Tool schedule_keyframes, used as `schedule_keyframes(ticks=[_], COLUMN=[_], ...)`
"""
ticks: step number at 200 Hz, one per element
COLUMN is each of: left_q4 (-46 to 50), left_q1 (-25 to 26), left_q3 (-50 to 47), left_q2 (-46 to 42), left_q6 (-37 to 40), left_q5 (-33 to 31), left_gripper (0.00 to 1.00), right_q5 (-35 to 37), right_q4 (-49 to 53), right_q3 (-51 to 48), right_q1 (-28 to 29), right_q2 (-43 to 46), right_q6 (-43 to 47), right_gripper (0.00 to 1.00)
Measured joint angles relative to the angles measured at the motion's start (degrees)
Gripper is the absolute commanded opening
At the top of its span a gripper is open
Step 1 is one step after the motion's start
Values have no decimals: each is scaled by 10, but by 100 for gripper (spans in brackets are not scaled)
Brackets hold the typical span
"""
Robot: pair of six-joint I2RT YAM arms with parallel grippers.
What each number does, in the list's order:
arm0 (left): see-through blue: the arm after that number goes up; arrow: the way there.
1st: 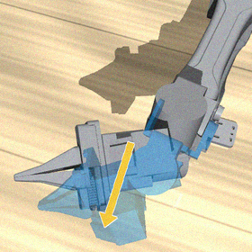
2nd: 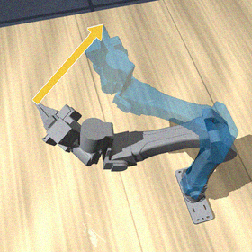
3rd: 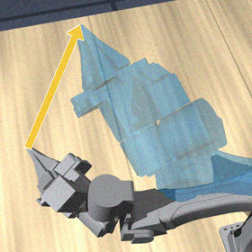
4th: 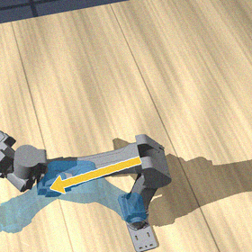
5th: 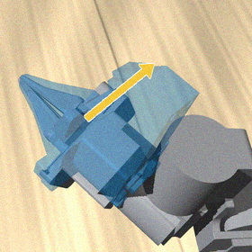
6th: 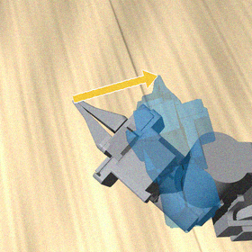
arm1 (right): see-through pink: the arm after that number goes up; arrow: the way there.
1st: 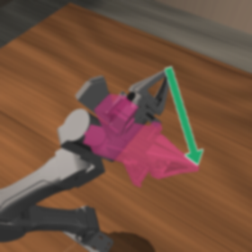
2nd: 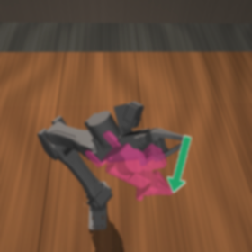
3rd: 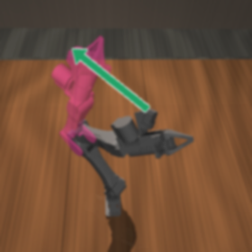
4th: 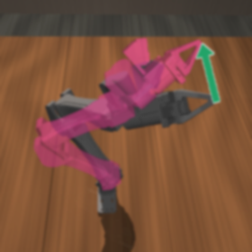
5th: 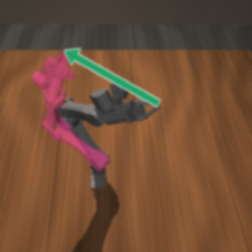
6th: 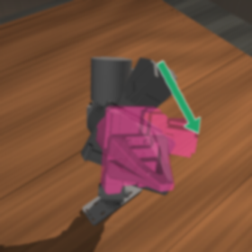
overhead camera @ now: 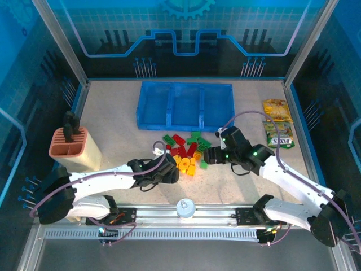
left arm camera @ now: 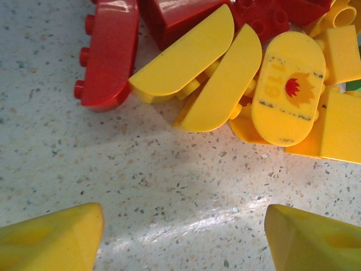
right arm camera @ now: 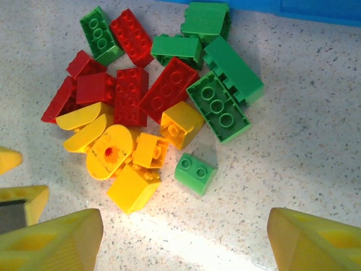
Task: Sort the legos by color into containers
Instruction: Pick up the lego from the center of the table.
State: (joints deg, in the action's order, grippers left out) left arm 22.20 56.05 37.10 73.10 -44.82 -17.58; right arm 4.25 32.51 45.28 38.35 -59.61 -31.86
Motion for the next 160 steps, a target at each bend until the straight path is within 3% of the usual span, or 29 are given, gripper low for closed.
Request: schedule_keyframes(ticks=[39,92,160], left_q4=[-17,-33,-53], left_q1=[0,-2,-56], left_q3=[13,34,60], left_q2=[51,96,148], left_q6=[16,33,81], left_q5=[-2,-4,5], left_gripper=[66,65,62], right_q5=[9,10,13], right_q4=[0,-14,-46], right_q3=[-20,-42,-47], right_q1=[10,10,10], right_q2=[20,11,-28], right_q6=[-17,-26,-22], right_gripper=[72,71,69])
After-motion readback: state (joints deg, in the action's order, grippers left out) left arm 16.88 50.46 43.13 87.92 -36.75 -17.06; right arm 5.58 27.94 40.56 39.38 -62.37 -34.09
